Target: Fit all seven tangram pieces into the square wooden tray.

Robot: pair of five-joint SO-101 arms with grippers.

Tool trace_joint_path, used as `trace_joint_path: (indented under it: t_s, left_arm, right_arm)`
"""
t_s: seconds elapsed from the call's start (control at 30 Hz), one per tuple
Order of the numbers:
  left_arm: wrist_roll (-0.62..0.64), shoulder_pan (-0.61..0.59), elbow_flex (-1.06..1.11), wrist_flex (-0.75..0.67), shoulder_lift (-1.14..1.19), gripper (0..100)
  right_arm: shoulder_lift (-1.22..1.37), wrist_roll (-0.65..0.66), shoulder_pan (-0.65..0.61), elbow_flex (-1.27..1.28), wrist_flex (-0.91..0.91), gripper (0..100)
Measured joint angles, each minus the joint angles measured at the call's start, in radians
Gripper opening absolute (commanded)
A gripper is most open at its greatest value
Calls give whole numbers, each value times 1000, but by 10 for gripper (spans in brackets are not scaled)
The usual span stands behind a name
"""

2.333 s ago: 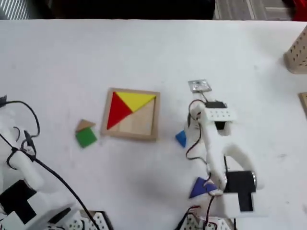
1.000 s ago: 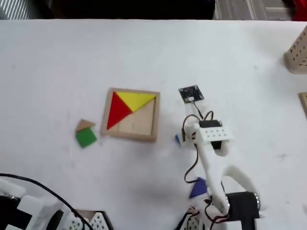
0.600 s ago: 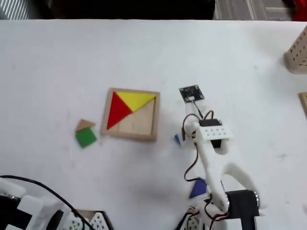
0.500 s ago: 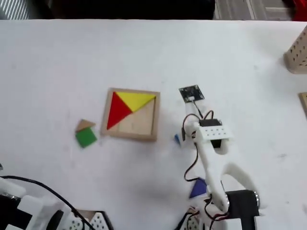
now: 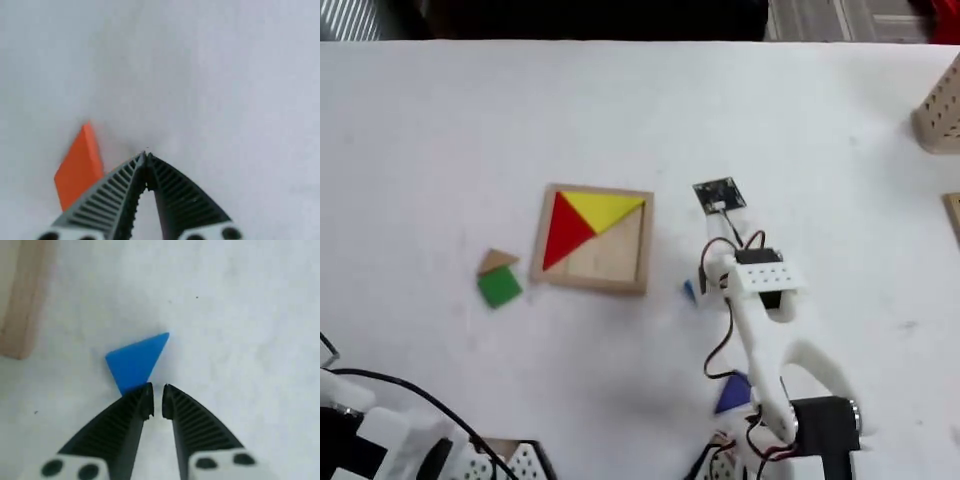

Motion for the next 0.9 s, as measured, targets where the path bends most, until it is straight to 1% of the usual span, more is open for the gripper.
trace_joint_path:
  t_s: [0.23, 0.5, 0.7, 0.9]
  left_arm:
    - [0, -8, -57, 21, 0, 24]
    - [0, -6, -60, 23, 0, 24]
    - [8, -8, -129, 23, 0, 24]
    - [29, -12, -103, 18, 0, 24]
  right_arm:
    - [0, 0, 0, 0, 0, 49]
    - [0, 0, 0, 0, 0, 49]
    - [6, 0, 0, 0, -2, 49]
    - [9, 0, 0, 0, -29, 49]
